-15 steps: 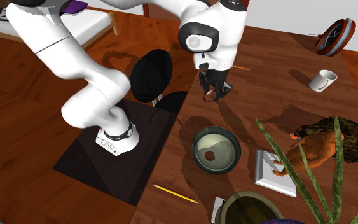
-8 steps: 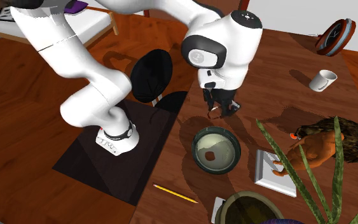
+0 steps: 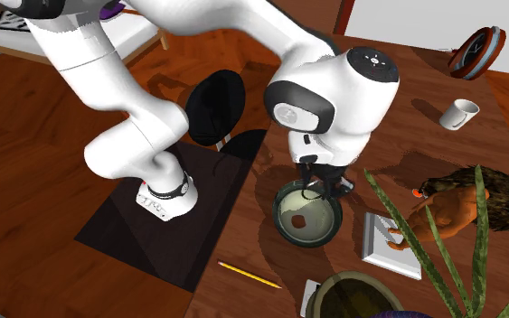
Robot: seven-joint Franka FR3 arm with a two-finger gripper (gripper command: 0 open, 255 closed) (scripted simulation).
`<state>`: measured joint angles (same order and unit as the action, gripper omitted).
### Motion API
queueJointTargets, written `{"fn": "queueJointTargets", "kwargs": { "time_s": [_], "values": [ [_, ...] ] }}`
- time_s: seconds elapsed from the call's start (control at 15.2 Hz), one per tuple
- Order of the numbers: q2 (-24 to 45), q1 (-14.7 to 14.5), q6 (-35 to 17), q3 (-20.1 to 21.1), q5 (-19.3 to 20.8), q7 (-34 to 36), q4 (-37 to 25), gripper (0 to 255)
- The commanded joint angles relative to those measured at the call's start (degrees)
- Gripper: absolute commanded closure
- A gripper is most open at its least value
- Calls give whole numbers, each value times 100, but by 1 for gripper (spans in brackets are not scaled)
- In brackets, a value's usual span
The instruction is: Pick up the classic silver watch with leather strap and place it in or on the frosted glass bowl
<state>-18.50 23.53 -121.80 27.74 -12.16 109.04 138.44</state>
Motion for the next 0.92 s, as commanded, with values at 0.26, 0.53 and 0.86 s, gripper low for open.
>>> {"fn": "queueJointTargets", "kwargs": {
  "time_s": [0.26,0.53,0.86],
  "values": [
    [299,42,-500,77,74,23,214,255],
    [501,61,-851,139,125,66,372,255],
    [699,81,-1159,191,189,117,493,255]
  ]
}}
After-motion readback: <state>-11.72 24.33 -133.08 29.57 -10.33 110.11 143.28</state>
